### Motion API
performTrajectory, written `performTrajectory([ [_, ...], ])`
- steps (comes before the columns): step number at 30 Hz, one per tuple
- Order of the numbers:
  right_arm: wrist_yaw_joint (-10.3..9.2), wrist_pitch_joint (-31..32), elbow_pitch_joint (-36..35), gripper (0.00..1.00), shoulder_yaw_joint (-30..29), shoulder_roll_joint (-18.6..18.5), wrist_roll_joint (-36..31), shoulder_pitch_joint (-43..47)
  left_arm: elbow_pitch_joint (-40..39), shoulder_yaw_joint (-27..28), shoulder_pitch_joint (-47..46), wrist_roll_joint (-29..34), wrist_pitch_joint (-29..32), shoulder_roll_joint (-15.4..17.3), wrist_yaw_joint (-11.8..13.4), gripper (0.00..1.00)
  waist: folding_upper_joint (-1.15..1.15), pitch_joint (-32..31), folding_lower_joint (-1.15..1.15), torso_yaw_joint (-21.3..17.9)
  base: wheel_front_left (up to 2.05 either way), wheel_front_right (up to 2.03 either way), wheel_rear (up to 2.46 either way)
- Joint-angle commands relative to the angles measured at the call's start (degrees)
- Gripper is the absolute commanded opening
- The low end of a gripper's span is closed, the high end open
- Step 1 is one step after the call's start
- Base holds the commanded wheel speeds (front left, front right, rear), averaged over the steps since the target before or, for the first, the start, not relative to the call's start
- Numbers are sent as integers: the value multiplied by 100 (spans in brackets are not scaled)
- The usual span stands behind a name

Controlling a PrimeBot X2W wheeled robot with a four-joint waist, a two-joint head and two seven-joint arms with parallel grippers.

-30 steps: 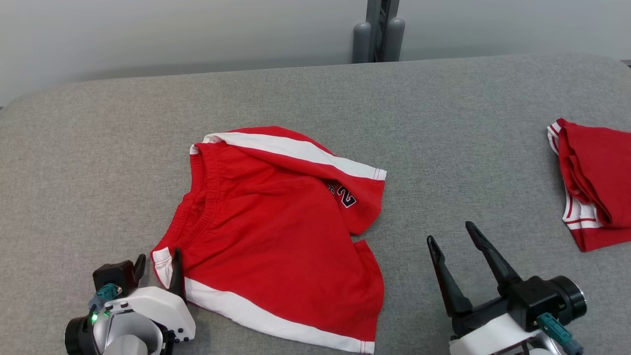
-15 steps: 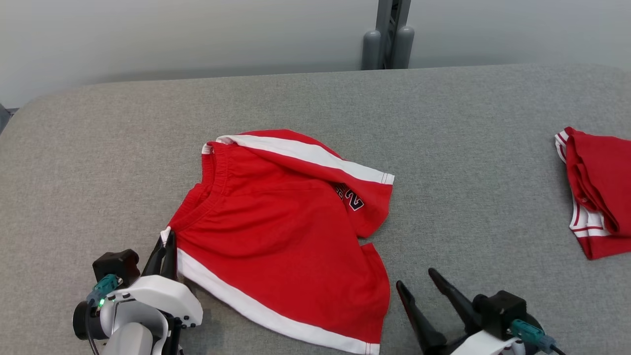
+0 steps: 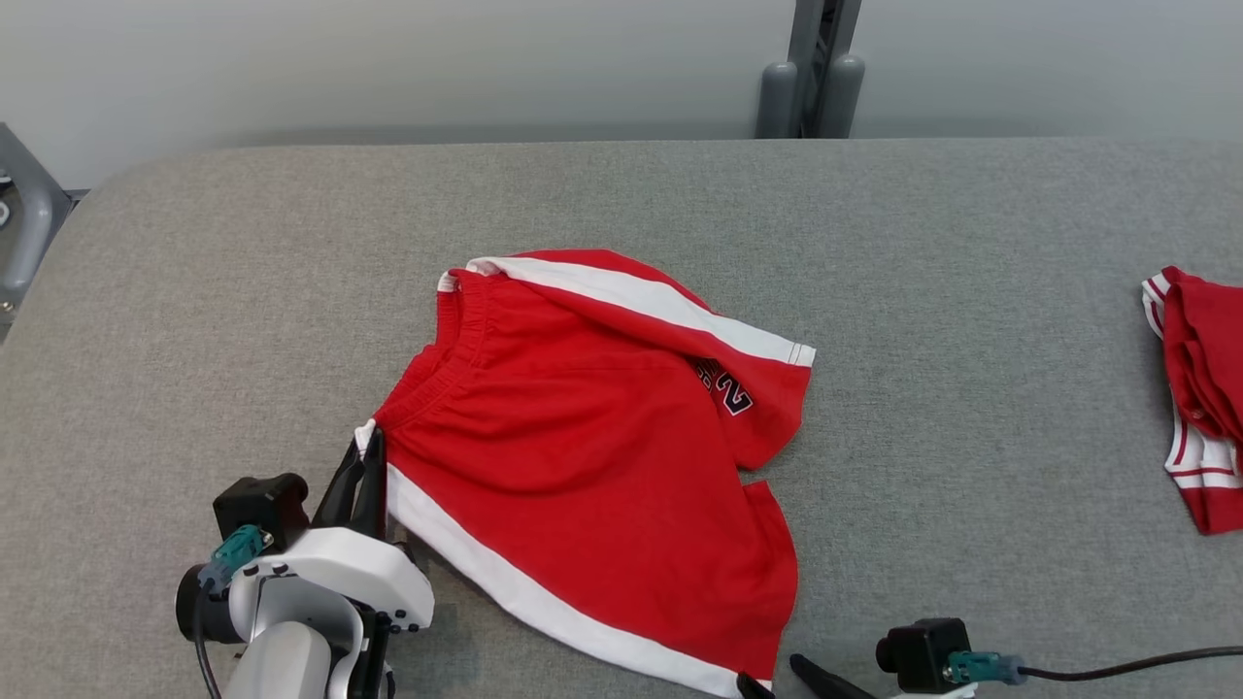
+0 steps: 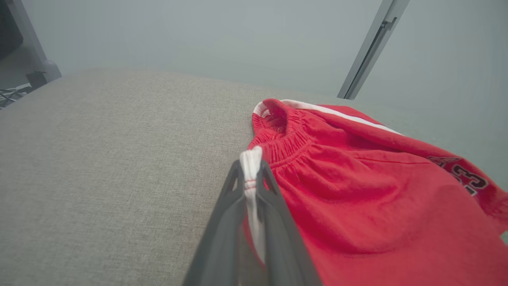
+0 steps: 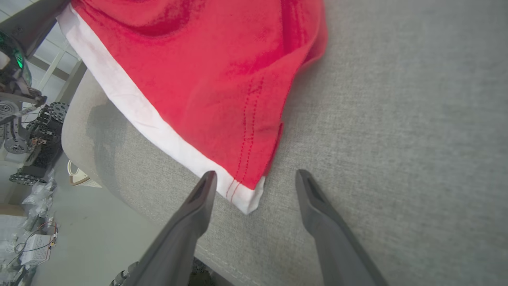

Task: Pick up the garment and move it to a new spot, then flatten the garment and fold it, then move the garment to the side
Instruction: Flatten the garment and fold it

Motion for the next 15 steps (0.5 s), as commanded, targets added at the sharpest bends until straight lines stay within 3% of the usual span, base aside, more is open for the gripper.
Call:
performTrajectory([
  [1, -3, 80, 67, 100, 7, 1, 96, -12, -65, -20, 59, -33, 26, 28, 20, 0, 0, 13, 0, 30, 0, 0, 0],
  [13, -17, 270, 588, 100, 283, 58, 177, -188, -396, -161, 53, -155, 130, 9, 5, 0, 0, 96, 0, 237, 0, 0, 0],
  [14, -17, 277, 613, 81, 293, 69, 199, -204, -412, -168, 50, -159, 137, 15, 2, 0, 0, 105, 0, 248, 0, 0, 0],
  [15, -17, 285, 636, 24, 319, 50, 154, -234, -429, -176, 50, -162, 140, 23, 1, 0, 0, 111, 0, 259, 0, 0, 0],
])
